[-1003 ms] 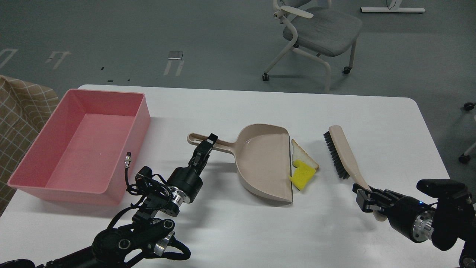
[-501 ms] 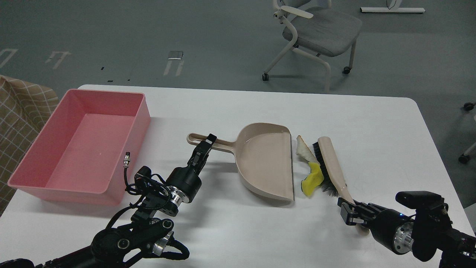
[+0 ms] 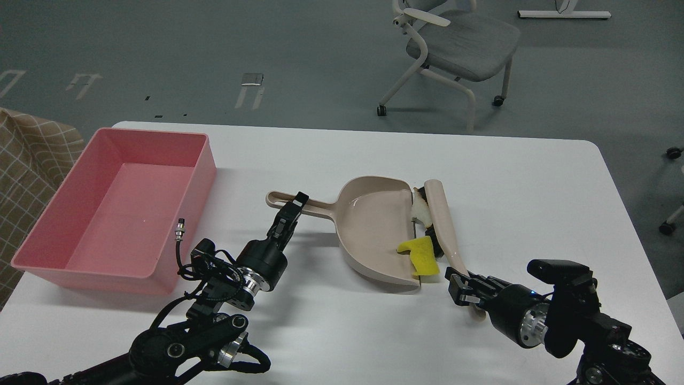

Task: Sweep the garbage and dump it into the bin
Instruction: 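Sweep the brush across the dustpan toward the left gripper, then lift the dustpan with the left gripper over the pink bin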

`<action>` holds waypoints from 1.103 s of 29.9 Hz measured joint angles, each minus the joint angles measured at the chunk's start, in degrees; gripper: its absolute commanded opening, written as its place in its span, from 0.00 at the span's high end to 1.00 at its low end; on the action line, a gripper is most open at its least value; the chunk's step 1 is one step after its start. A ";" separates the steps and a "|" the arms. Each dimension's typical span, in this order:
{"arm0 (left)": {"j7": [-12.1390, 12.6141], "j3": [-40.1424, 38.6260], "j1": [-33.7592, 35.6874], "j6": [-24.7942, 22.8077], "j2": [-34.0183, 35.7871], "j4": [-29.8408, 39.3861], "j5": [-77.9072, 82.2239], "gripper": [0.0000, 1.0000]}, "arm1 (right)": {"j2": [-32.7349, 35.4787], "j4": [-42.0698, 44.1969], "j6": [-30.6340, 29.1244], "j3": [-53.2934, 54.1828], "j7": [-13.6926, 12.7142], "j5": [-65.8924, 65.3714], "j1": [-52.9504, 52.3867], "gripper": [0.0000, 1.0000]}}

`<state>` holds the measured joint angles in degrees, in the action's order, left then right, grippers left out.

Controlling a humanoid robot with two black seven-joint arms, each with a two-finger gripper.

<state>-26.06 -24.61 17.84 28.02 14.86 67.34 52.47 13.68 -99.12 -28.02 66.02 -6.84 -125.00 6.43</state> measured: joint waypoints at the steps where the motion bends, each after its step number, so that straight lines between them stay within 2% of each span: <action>1: 0.00 0.00 0.00 -0.01 0.01 0.03 0.00 0.76 | -1.01 0.00 0.00 0.00 -0.07 -0.01 -0.12 1.00; 9: -0.03 -0.03 0.05 -0.05 0.85 0.13 0.00 0.76 | -12.72 -0.01 -0.01 -1.35 -0.87 -0.01 -0.29 1.00; 14: -0.05 0.01 0.14 -0.04 1.14 0.07 0.00 0.77 | -13.63 -0.05 0.00 -1.12 -0.97 -0.01 -1.99 1.00; 18: -0.09 0.01 0.14 -0.02 1.65 0.07 0.00 0.87 | -13.69 -0.19 0.01 -0.43 -0.96 0.00 -4.35 1.00; 33: 0.57 -0.66 0.36 -0.01 2.14 -0.52 -0.91 0.89 | -13.35 -0.21 0.02 8.10 -0.30 0.00 -9.22 1.00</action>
<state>-25.50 -25.27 18.20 28.01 17.00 66.83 51.56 0.33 -99.33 -28.00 74.12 -7.15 -124.99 -2.78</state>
